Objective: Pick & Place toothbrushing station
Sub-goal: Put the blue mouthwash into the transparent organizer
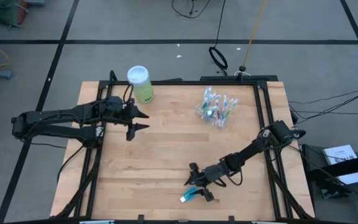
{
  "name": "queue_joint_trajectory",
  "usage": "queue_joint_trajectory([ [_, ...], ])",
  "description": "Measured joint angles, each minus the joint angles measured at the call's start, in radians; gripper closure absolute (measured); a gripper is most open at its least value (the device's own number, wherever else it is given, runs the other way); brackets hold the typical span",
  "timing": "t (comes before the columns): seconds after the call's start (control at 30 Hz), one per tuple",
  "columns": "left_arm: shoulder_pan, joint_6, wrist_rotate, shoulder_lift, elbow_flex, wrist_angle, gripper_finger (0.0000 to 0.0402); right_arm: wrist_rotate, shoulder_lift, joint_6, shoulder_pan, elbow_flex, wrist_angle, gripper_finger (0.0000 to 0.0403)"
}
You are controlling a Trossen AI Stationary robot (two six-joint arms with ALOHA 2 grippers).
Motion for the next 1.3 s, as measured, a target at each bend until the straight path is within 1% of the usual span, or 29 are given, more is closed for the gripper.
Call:
queue_joint_trajectory([
  [0.07, -0.009, 0.003, 0.000, 0.000, 0.000, 0.006, 0.0190, -0.018, 0.002, 0.000, -0.002, 0.000, -0.002, 0.0188],
  [0.17, -0.020, 0.004, 0.000, 0.000, 0.000, 0.021, 0.0190, -0.111, 0.004, 0.008, -0.010, 0.014, -0.031, 0.0188],
  [0.23, -0.027, 0.004, 0.000, 0.000, 0.000, 0.027, 0.0190, -0.136, 0.001, 0.055, -0.015, 0.034, -0.064, 0.0188],
  [0.33, -0.035, 0.004, 0.000, 0.000, 0.000, 0.037, 0.0190, -0.131, 0.002, 0.083, -0.019, 0.070, -0.207, 0.0188],
  [0.43, -0.039, 0.004, 0.000, 0.000, 0.000, 0.041, 0.0190, -0.100, 0.001, 0.036, -0.018, 0.111, -0.325, 0.0188],
  [0.53, -0.039, 0.004, 0.000, 0.000, 0.000, 0.041, 0.0190, -0.068, -0.001, -0.047, -0.013, 0.136, -0.418, 0.0188],
  [0.67, -0.038, 0.005, 0.000, 0.000, 0.000, 0.041, 0.0190, -0.014, -0.001, -0.163, -0.010, 0.136, -0.444, 0.0189],
  [0.73, -0.038, 0.005, 0.000, 0.000, 0.000, 0.041, 0.0190, -0.009, 0.000, -0.168, -0.014, 0.136, -0.445, 0.0192],
  [0.8, -0.038, 0.005, 0.000, 0.000, 0.000, 0.041, 0.0190, -0.035, 0.000, -0.149, -0.026, 0.136, -0.449, 0.0203],
  [0.9, -0.039, 0.005, 0.000, 0.000, 0.000, 0.041, 0.0190, -0.078, 0.000, -0.105, -0.040, 0.136, -0.452, 0.0228],
  [1.0, -0.039, 0.005, 0.000, 0.000, 0.000, 0.041, 0.0190, -0.082, -0.003, -0.086, -0.049, 0.135, -0.455, 0.0250],
  [1.13, -0.039, 0.004, 0.000, 0.000, 0.000, 0.051, 0.0190, -0.076, -0.036, -0.134, -0.065, 0.133, -0.491, 0.0252],
  [1.23, -0.040, -0.001, 0.000, 0.001, 0.000, 0.088, 0.0190, -0.023, -0.092, -0.168, -0.084, 0.131, -0.573, 0.0241],
  [1.3, -0.043, -0.001, 0.000, 0.014, 0.000, 0.126, 0.0190, 0.047, -0.144, -0.176, -0.096, 0.131, -0.639, 0.0241],
])
